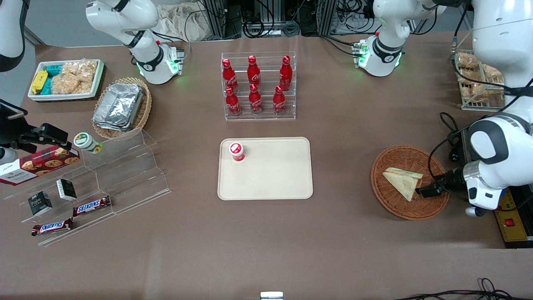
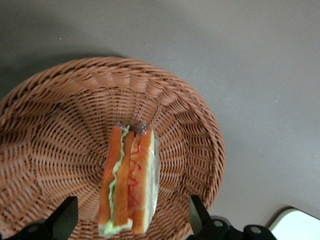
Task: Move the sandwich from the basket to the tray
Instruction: 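Close the left gripper on the wrapped sandwich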
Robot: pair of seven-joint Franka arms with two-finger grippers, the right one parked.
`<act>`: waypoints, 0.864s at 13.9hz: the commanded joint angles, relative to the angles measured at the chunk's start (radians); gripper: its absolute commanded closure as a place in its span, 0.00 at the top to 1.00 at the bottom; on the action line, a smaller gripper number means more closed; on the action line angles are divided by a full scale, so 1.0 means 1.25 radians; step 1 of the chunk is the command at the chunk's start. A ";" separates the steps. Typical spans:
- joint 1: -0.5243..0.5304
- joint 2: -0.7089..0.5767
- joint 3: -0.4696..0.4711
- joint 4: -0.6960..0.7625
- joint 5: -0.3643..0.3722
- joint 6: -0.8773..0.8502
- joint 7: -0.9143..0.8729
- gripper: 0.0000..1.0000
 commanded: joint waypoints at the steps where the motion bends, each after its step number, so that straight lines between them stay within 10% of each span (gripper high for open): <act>1: 0.006 0.011 -0.007 -0.007 -0.037 0.025 0.024 1.00; 9: 0.003 0.027 -0.007 -0.061 -0.067 0.049 0.050 0.97; 12: 0.002 0.026 -0.007 -0.060 -0.065 0.042 0.088 0.63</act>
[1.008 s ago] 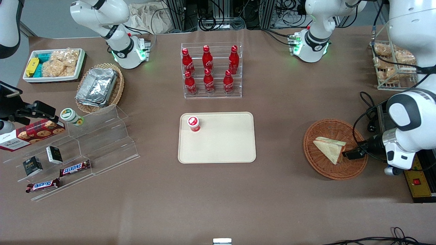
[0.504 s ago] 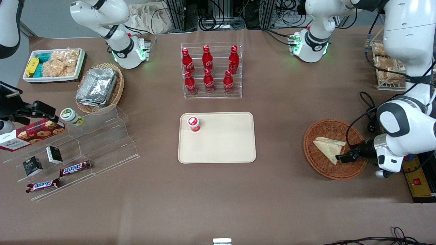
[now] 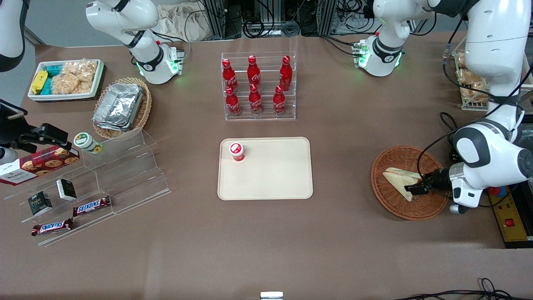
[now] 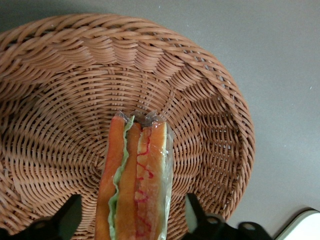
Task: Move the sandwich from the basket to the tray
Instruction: 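Close the left gripper on the wrapped sandwich, then lift the sandwich and carry it with the left gripper toward the white tray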
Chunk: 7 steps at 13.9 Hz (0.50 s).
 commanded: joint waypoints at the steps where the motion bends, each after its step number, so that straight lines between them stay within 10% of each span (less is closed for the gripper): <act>1: 0.000 -0.005 -0.004 -0.005 -0.015 0.007 0.050 0.48; 7: -0.027 -0.012 -0.004 0.108 0.004 -0.093 0.044 0.24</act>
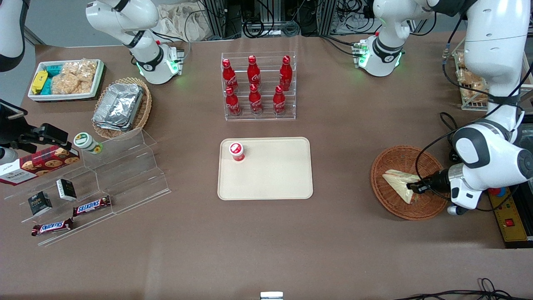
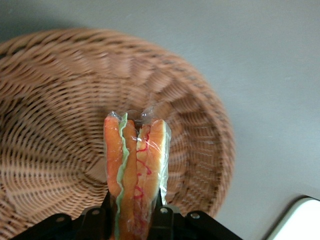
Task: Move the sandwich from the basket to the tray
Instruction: 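Lift the sandwich and carry it with the left gripper toward the white tray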
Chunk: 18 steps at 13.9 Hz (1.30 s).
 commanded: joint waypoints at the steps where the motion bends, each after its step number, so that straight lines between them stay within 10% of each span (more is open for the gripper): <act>1: -0.018 -0.007 0.003 0.125 0.023 -0.134 -0.005 0.22; 9: -0.088 -0.017 -0.001 0.520 0.120 -0.626 -0.176 0.06; 18: -0.397 -0.025 -0.004 0.533 0.114 -0.615 -0.442 0.00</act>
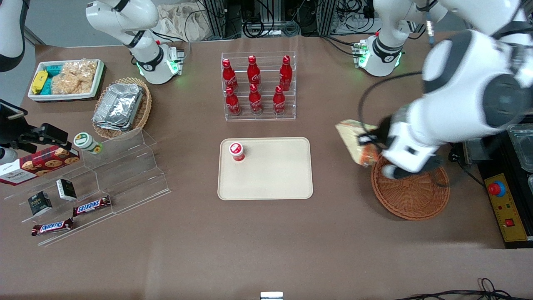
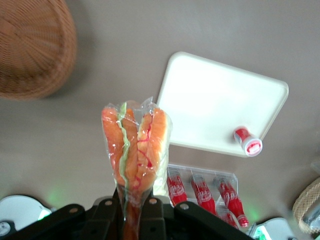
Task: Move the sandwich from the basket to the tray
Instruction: 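Lift the sandwich and carry it with the left gripper toward the white tray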
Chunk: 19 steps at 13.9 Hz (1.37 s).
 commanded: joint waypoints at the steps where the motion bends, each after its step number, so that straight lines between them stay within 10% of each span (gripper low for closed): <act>1: -0.064 0.059 0.010 0.003 0.011 0.047 -0.002 0.00; 16: -0.148 0.334 0.001 -0.089 -0.004 0.361 0.083 0.00; 19: -0.144 0.335 0.001 -0.097 -0.003 0.388 0.083 0.32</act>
